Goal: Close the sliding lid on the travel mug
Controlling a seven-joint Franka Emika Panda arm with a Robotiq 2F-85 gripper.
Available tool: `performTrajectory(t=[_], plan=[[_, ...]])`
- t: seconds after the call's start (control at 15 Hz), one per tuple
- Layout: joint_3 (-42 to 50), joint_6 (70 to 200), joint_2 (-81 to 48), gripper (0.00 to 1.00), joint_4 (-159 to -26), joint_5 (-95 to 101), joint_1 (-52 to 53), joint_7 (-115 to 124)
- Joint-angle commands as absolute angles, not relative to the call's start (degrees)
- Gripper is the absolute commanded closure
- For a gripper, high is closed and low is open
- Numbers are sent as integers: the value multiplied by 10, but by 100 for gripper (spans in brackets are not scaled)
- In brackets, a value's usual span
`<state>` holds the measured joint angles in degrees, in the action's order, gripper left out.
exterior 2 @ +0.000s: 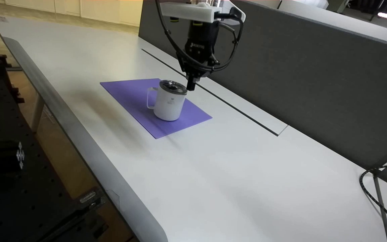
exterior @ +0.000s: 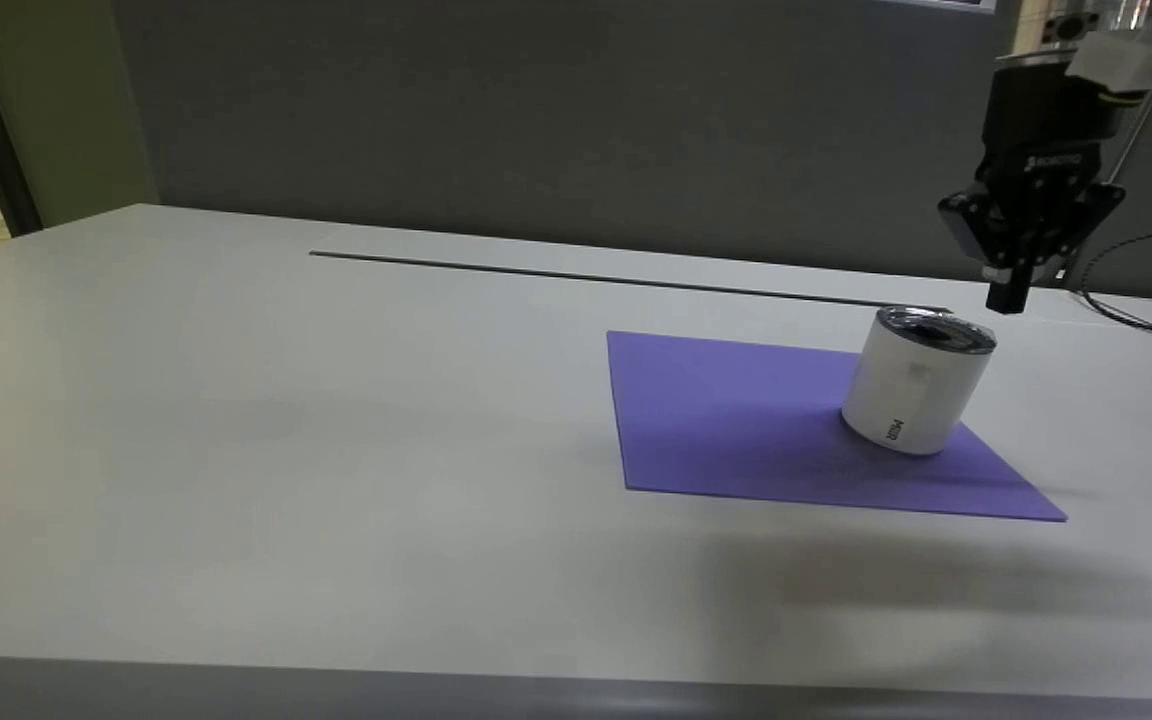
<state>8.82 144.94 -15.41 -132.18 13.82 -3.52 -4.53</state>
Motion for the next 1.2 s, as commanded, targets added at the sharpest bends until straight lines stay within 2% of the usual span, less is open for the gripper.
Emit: performTrajectory(t=[0.0,1.13], plan=[[79,1406,-151,100,-1310,144,-31,-34],[48,1476,-145,100,-1351,110,-38,-59]])
